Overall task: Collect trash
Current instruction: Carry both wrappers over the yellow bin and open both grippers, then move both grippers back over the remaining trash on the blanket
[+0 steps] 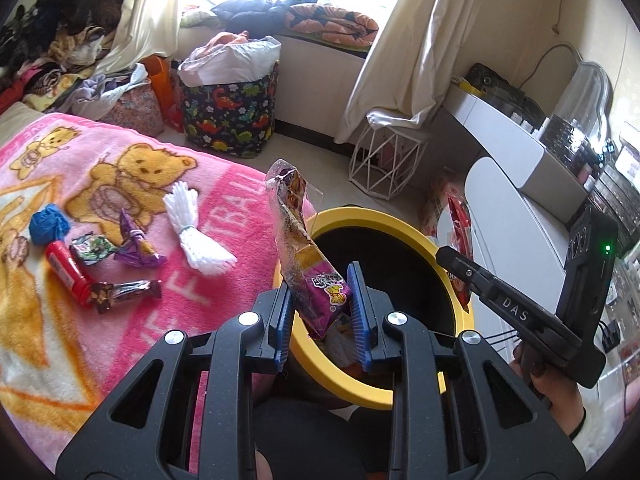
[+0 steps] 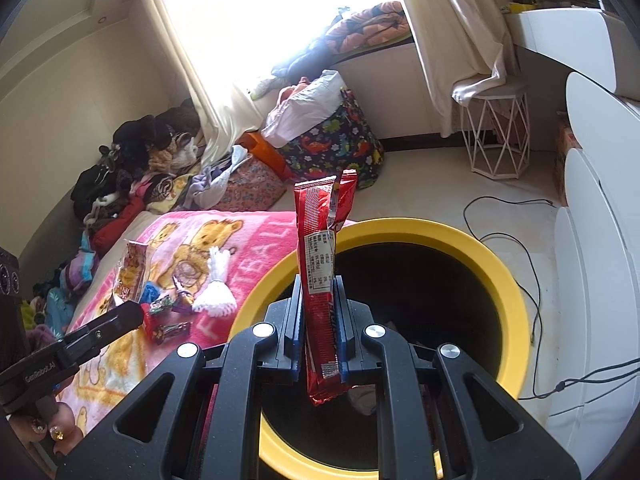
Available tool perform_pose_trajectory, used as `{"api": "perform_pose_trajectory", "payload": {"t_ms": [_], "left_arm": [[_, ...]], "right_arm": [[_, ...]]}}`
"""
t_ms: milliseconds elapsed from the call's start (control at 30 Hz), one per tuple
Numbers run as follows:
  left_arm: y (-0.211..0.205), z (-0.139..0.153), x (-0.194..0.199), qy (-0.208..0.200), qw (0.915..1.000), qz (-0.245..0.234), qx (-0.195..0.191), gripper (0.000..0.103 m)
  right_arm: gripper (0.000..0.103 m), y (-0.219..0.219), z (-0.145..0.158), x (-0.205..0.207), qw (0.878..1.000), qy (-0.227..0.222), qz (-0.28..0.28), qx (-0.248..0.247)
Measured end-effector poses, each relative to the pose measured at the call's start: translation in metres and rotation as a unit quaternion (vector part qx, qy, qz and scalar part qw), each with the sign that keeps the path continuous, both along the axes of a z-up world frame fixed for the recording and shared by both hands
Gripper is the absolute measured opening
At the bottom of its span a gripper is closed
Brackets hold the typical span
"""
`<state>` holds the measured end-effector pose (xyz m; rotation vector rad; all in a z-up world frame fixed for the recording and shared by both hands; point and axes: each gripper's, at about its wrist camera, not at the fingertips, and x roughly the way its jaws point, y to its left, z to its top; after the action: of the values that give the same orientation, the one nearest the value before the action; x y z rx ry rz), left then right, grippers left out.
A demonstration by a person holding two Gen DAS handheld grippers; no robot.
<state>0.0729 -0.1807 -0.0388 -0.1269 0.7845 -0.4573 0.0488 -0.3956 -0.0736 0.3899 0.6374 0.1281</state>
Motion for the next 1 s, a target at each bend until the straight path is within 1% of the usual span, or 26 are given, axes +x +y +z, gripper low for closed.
{"api": "perform_pose_trajectory", "payload": {"t_ms": [300,800,833,867,900,933,967,1000], "left_arm": [[-0.02,-0.008,0.003,0.007,0.9997,-0.023,0.006,0.019],[-0.052,-0.032,0.02,0.039,0.9972,-0.061,0.015,0.021],[-0.053,-0.032,0.022,0.042,0.9971,-0.061,0.013,0.021],[-0.053,-0.033,0.023,0.044,0.9971,-0.061,0.012,0.025],[-0.053,-0.034,0.024,0.046,0.9971,-0.059,0.011,0.035],[-0.051,-0.034,0.026,0.046,0.9974,-0.054,0.011,0.043],[-0.05,-0.034,0.026,0.044,0.9978,-0.048,0.009,0.061],[-0.047,-0.033,0.026,0.042,0.9982,-0.043,0.008,0.073]], "right_arm": [[0.013,-0.012,-0.006,-0.002,1.0,0.014,-0.012,0.0],[0.015,-0.026,-0.019,0.002,0.999,0.042,-0.027,0.009],[0.019,-0.027,-0.02,0.002,0.998,0.045,-0.03,0.009],[0.027,-0.029,-0.021,0.002,0.998,0.047,-0.034,0.01],[0.031,-0.031,-0.023,0.001,0.998,0.047,-0.038,0.013],[0.04,-0.033,-0.023,0.0,0.998,0.048,-0.044,0.019],[0.046,-0.036,-0.024,-0.001,0.997,0.048,-0.048,0.023],[0.049,-0.039,-0.025,-0.002,0.997,0.048,-0.053,0.027]]}}
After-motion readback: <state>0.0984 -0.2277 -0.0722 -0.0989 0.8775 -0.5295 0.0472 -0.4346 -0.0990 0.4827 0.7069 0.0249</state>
